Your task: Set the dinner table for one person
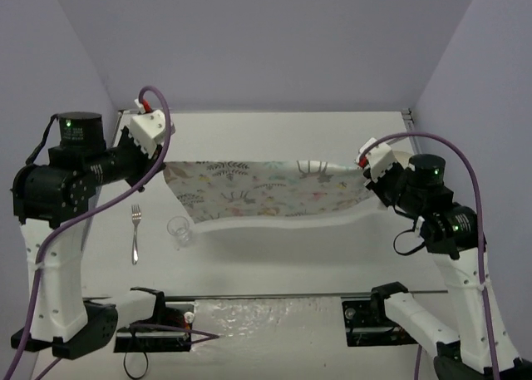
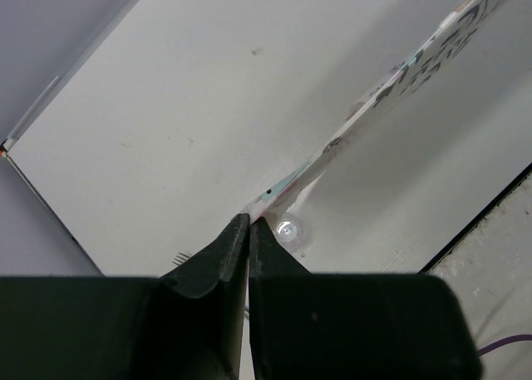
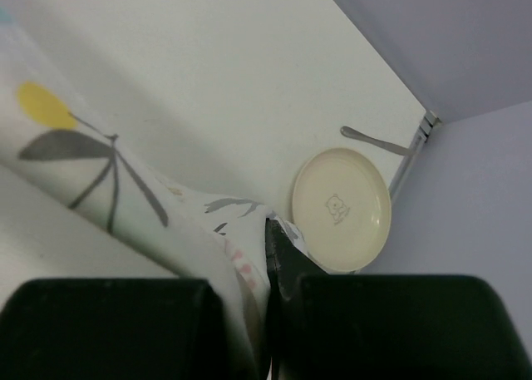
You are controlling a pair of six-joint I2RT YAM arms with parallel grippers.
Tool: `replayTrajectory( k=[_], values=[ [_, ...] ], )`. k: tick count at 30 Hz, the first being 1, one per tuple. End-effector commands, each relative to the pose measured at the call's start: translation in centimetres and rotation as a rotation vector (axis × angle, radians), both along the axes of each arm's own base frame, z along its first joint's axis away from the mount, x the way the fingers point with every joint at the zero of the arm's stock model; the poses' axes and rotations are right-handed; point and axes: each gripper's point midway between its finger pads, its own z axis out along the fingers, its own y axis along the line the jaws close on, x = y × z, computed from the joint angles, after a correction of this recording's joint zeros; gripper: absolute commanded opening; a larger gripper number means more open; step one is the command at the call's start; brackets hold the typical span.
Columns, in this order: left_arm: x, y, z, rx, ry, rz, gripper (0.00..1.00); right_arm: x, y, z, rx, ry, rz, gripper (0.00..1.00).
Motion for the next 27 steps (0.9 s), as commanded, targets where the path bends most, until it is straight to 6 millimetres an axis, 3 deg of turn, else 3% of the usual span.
replayTrajectory(
  k=[1,6,12,19,23,24,27],
  values=[
    [-1.7,1.4,-1.1,0.054,-0.024,0.016,0.00,-3.6,1.2,0.4,0.080,0.034,0.114,0.00],
    [-3.1,1.3,-2.6,0.052,0.007,0.002,0.00,-5.3,1.5,-0.9,0.104,0.081,0.158,0.00],
    [-2.0,1.4,-3.5,0.064,0.027,0.008,0.00,-5.1,1.9,-2.2,0.107,0.132,0.178,0.00],
    [3.5,1.0,-6.1,0.098,0.102,0.016,0.00,-1.8,1.8,-3.7,0.080,0.186,0.139,0.00],
    [8.2,0.9,-8.8,0.139,0.171,0.021,0.00,1.1,1.7,-4.6,0.060,0.204,0.117,0.00],
    [9.2,1.0,-8.7,0.150,0.163,0.026,0.00,2.4,1.8,-5.3,0.052,0.214,0.109,0.00],
    [13.4,1.1,-11.4,0.190,0.215,0.037,0.00,5.5,2.1,-6.9,0.039,0.247,0.104,0.00]
  ],
)
